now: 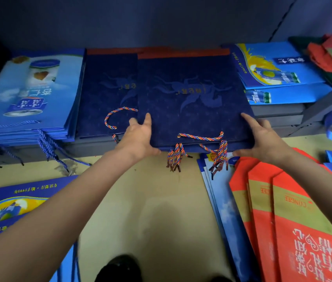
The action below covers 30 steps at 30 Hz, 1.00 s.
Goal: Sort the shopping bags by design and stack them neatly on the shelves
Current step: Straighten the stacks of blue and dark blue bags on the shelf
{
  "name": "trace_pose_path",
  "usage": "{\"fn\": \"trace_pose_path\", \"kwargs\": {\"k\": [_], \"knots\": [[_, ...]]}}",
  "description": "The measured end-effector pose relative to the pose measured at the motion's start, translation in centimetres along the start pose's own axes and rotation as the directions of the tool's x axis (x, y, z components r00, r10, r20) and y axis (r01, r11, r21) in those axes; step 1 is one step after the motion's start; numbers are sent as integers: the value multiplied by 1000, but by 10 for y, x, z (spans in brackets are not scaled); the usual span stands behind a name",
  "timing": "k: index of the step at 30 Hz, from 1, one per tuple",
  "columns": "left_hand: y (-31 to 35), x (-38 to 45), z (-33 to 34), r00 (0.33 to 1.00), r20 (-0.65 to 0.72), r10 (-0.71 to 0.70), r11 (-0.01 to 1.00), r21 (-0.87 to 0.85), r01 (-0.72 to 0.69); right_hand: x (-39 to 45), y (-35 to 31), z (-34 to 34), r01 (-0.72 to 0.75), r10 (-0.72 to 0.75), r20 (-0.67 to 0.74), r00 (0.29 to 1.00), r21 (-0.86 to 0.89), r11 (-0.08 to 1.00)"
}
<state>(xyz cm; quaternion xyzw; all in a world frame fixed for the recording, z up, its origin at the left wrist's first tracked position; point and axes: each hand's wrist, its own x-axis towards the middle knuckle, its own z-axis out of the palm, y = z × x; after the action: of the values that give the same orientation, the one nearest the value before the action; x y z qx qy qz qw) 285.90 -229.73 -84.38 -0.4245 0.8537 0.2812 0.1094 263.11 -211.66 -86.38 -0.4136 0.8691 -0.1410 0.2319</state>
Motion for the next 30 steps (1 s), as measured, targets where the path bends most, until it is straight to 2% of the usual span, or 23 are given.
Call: {"fn": "trace_pose_path", "kwargs": {"k": [3,7,10,12,14,16,18,20,25,27,30], "knots": [[-3,-10,-7,996,-64,66,998,18,-65,-9,-7,3,22,-13,-131,991,65,998],[-23,-27,-24,959,-250,134,991,47,-126,-11,-28,11,90,-63,-229,971,110,990],[-51,-38,-40,919,-373,129,991,25,-129,-3,-59,23,167,-125,-259,958,148,975],[-75,-38,-48,899,-432,73,997,-1,-82,9,-85,31,221,-173,-258,951,172,960],[-101,-29,-51,915,-401,-33,999,-5,34,27,-111,39,246,-209,-215,954,165,955],[-122,-20,-50,952,-284,-114,978,138,159,42,-130,46,199,-191,-88,978,96,975],[-135,-14,-49,963,-217,-159,936,278,217,50,-135,50,98,-100,25,995,57,994],[-141,-8,-51,968,-216,-127,925,327,195,52,-130,48,63,-66,61,996,49,997],[-141,11,-65,989,-141,-45,878,467,107,52,-126,42,168,-156,122,980,-91,982],[-140,19,-72,992,-127,-22,833,546,88,57,-128,36,182,-170,99,980,-132,974],[-137,30,-80,989,-145,-1,836,543,80,65,-130,32,175,-178,-2,984,-164,971]]}}
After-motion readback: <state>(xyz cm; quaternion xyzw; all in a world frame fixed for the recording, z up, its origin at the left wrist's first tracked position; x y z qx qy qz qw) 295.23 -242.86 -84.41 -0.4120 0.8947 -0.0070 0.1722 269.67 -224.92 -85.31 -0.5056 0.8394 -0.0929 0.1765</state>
